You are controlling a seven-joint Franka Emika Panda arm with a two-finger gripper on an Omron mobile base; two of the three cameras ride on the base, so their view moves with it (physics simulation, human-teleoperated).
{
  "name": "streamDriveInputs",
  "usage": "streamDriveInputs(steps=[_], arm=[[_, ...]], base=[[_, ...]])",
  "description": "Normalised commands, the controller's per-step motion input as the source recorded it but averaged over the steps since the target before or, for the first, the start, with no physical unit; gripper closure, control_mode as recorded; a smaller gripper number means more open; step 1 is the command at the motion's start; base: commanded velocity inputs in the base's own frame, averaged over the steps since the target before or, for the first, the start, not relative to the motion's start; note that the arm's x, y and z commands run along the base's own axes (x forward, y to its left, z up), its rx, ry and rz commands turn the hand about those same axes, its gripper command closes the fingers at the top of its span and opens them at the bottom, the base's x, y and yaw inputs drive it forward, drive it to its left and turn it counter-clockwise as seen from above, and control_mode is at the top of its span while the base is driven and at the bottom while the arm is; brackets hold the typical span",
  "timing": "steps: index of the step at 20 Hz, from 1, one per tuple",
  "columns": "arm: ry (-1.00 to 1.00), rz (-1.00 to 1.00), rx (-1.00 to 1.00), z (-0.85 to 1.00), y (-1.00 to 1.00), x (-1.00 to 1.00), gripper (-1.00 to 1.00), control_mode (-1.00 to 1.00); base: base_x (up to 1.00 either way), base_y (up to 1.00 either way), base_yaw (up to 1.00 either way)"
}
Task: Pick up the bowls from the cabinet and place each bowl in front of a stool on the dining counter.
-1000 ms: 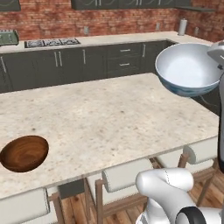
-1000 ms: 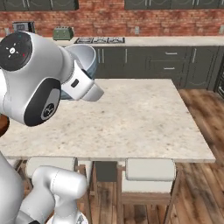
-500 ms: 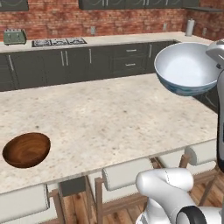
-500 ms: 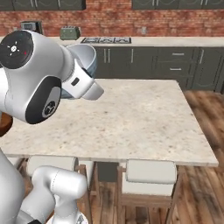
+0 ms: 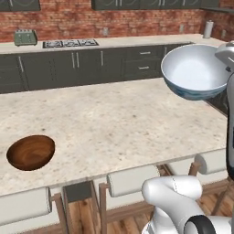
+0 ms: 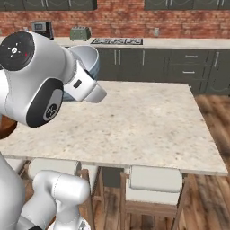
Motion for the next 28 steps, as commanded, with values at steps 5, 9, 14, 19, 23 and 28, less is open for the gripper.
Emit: streamDriveInputs(steps=[5, 9, 14, 19, 23, 28], arm=[[0.0, 0.0, 0.0, 0.0, 0.0, 0.0, 1.0, 1.0], [0.0, 0.0, 0.0, 0.0, 0.0, 0.0, 1.0, 1.0], [0.01, 0.1, 0.0, -0.12, 0.0, 0.03, 1.0, -1.0], [0.01, 0.22, 0.0, -0.62, 0.06, 0.01, 1.0, -1.0], [0.0, 0.07, 0.0, -0.64, 0.2, 0.01, 1.0, -1.0], [0.02, 0.0, 0.0, -0.59, 0.29, 0.2, 1.0, -1.0]], base=[[0.37, 0.01, 0.89], [0.33, 0.0, 0.93], [0.17, 0.0, 0.66], [0.0, 0.0, 0.0], [0.0, 0.0, 0.0], [0.0, 0.0, 0.0]])
